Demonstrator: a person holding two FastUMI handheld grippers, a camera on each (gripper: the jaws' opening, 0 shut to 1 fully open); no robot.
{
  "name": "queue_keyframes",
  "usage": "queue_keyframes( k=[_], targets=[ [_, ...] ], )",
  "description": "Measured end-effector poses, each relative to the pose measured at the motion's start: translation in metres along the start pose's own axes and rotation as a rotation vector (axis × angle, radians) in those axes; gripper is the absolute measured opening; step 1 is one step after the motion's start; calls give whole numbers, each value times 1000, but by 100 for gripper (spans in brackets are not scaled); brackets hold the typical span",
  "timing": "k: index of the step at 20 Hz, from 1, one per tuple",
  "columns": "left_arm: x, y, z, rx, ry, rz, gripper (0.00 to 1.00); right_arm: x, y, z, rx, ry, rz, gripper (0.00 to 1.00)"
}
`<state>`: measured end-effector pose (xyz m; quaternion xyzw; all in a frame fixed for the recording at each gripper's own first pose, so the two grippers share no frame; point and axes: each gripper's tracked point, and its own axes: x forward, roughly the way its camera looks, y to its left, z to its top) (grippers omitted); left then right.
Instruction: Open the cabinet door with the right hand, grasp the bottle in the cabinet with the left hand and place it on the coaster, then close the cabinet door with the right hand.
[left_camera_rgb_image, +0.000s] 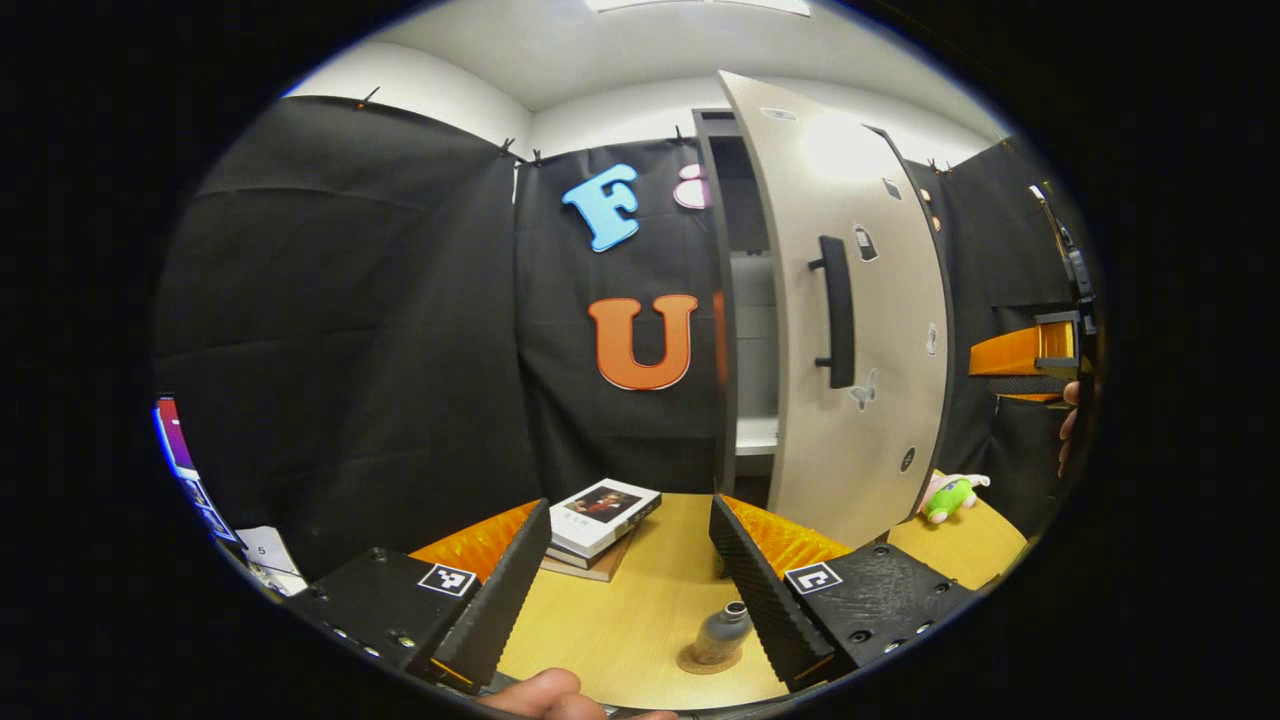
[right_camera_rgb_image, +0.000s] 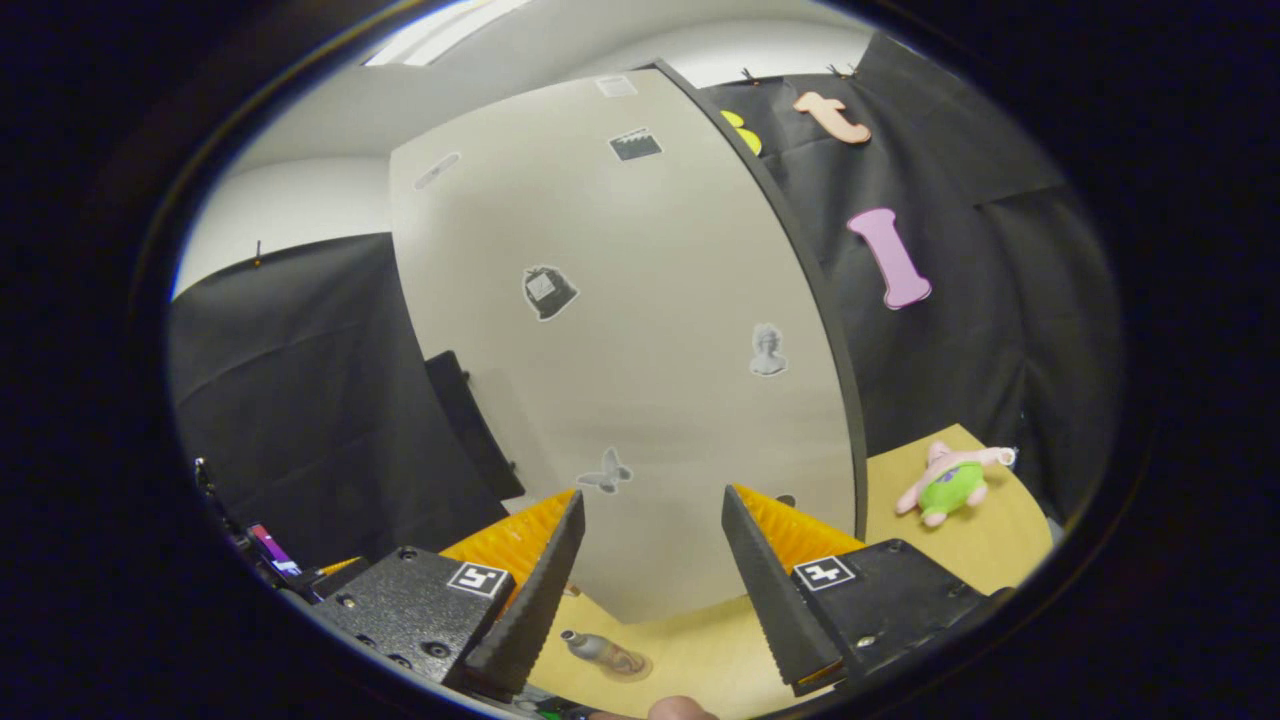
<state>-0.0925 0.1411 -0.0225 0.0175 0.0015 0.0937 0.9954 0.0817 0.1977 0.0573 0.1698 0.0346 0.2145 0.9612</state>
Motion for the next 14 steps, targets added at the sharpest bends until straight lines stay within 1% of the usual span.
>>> queue_keyframes(
  k=[2,5,6,7,8,9,10,11,13,14],
  targets=[
    [4,-17,2,-2,-6,-32,96,-13,-15,7,-53,-23,-36,89],
    [8,-48,9,0,-20,-88,96,-32,-33,18,-176,-65,-90,89],
    [21,-63,7,6,-22,-110,96,-37,-37,20,-212,-78,-105,89],
    [21,-72,9,10,-25,-130,96,-43,-40,22,-237,-91,-121,89],
    [22,-82,11,15,-27,-154,96,-50,-44,21,-255,-100,-144,89],
    [23,-91,14,19,-32,-174,96,-54,-46,22,-267,-112,-169,85],
    [25,-98,18,21,-39,-190,96,-59,-49,23,-276,-126,-196,85],
    [25,-104,23,20,-47,-204,96,-62,-51,23,-282,-135,-221,92],
    [28,-112,34,13,-65,-233,96,-66,-49,23,-279,-149,-241,92],
    [30,-114,38,6,-75,-245,100,-68,-48,24,-277,-155,-244,93]
  ],
)
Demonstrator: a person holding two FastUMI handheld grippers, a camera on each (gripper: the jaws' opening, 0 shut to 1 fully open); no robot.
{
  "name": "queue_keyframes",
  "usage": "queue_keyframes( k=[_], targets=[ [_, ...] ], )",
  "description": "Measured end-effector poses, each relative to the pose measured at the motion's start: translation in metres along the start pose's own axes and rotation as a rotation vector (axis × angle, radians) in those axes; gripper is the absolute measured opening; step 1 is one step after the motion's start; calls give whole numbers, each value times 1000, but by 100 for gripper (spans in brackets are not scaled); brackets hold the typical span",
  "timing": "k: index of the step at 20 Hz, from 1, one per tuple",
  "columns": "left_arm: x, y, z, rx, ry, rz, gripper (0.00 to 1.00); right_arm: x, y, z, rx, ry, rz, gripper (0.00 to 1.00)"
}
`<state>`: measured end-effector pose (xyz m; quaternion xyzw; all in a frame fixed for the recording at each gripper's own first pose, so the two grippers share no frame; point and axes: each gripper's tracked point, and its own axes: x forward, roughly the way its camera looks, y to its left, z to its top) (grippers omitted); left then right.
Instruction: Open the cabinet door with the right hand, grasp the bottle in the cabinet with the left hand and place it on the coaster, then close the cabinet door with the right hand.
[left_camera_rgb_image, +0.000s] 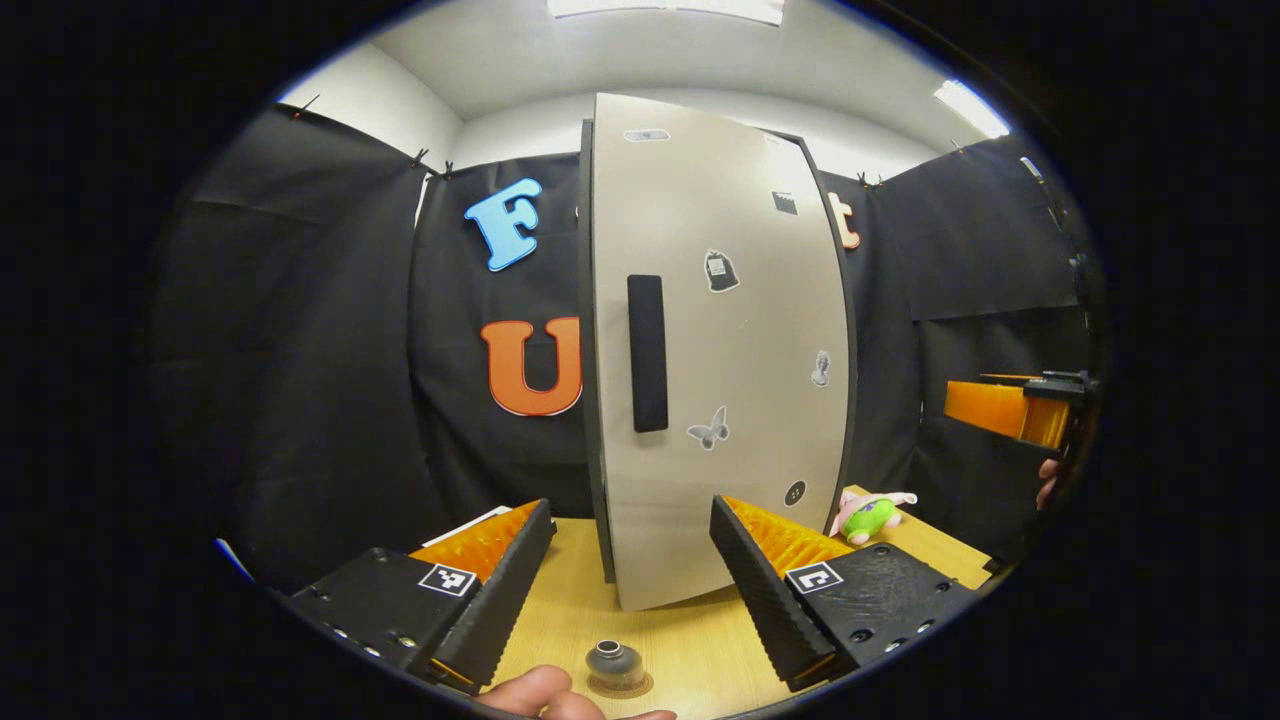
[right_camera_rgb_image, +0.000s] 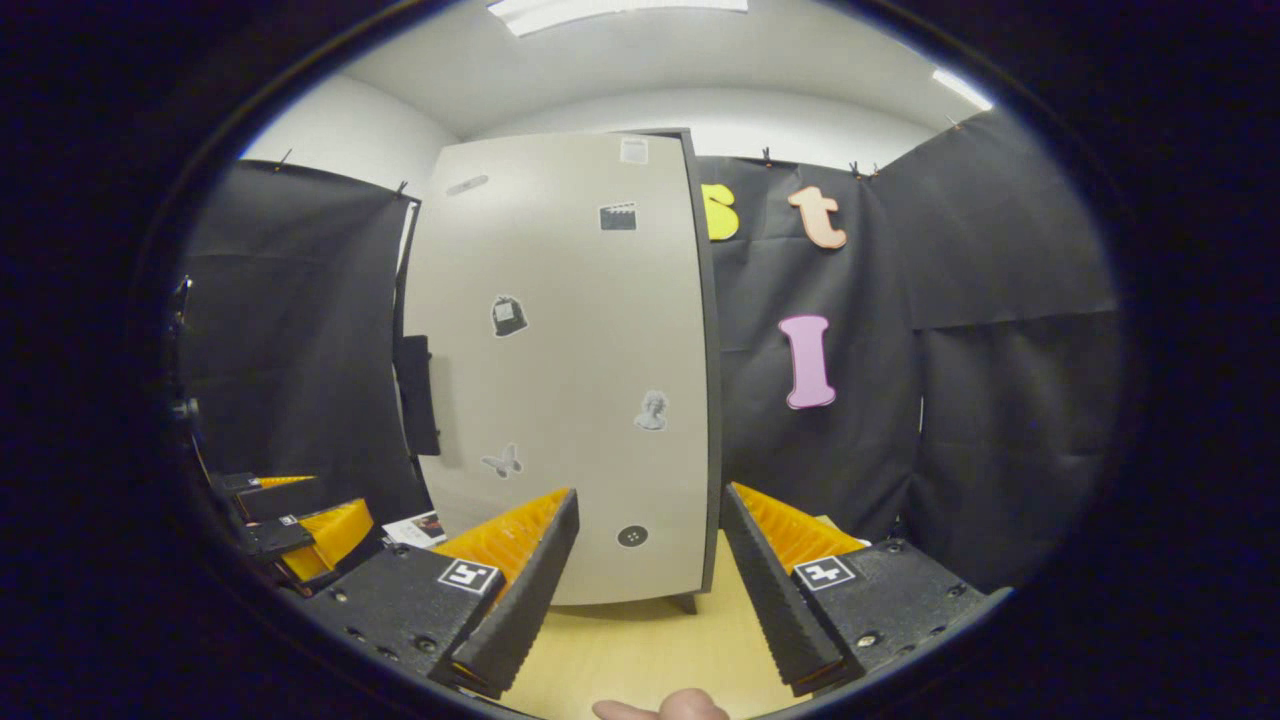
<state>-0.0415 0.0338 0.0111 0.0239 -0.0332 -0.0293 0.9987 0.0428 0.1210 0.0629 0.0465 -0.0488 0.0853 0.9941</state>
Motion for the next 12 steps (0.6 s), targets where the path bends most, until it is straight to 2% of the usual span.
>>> queue_keyframes(
  k=[3,4,12],
  targets=[
    [7,-3,8,-26,-18,-32,100,-2,-5,1,-28,-16,-49,94],
    [8,-3,7,-33,-16,-37,96,-2,-8,1,-44,-19,-67,94],
    [20,-2,9,-100,-22,-72,96,10,3,4,-7,-3,-40,93]
  ],
)
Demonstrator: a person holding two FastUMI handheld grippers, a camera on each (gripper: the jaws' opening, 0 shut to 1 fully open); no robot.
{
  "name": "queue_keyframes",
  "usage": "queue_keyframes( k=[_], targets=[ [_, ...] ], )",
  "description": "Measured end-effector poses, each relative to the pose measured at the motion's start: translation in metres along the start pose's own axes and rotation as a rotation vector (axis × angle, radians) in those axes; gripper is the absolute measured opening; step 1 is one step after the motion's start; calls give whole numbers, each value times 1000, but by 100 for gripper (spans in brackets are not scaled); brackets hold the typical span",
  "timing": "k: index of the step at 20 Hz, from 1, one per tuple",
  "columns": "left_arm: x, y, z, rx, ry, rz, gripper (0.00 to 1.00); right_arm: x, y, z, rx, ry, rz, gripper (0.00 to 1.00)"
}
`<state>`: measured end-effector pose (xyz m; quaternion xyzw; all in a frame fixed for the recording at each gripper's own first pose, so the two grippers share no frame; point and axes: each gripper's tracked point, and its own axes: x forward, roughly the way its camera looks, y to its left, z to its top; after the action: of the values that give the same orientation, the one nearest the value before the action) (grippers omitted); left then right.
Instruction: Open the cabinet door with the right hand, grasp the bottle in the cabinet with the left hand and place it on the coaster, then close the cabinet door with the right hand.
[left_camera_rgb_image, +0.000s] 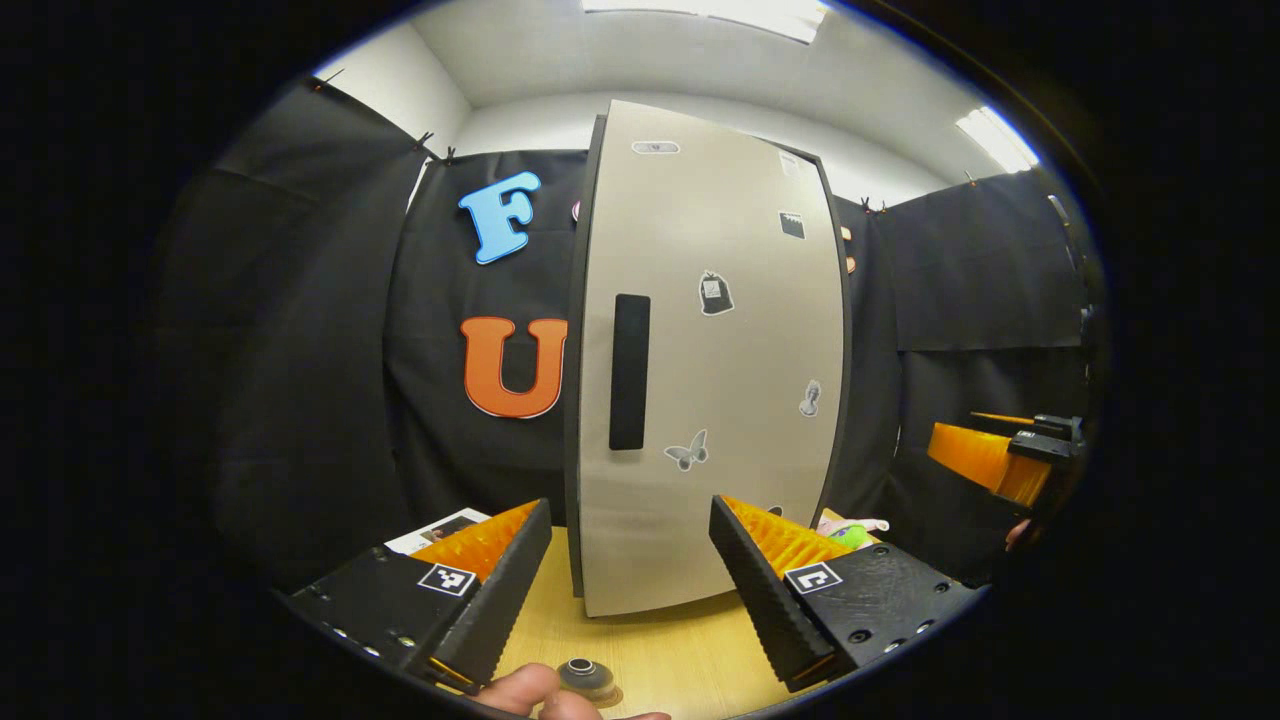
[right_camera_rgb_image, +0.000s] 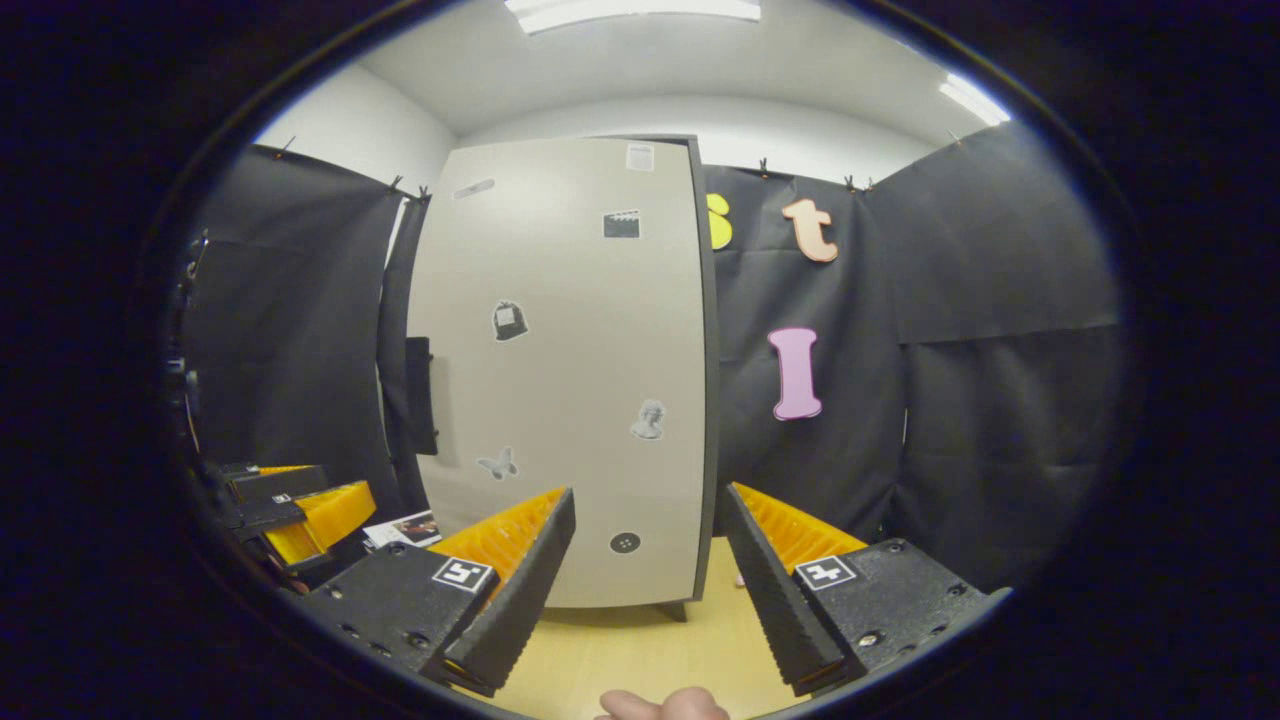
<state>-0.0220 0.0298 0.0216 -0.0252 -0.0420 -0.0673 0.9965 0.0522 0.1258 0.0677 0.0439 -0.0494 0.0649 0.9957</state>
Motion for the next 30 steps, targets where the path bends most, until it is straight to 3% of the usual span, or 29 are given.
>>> queue_keyframes(
  k=[5,7,15,30],
  targets=[
    [0,5,2,-11,-3,-2,100,8,6,-16,36,85,36,94],
    [0,9,1,-17,-7,-1,95,9,8,-19,47,107,48,94],
    [3,5,0,-44,8,-14,95,14,8,-13,28,115,64,97],
    [12,-5,8,-30,1,-49,95,19,8,2,14,101,90,95]
  ],
)
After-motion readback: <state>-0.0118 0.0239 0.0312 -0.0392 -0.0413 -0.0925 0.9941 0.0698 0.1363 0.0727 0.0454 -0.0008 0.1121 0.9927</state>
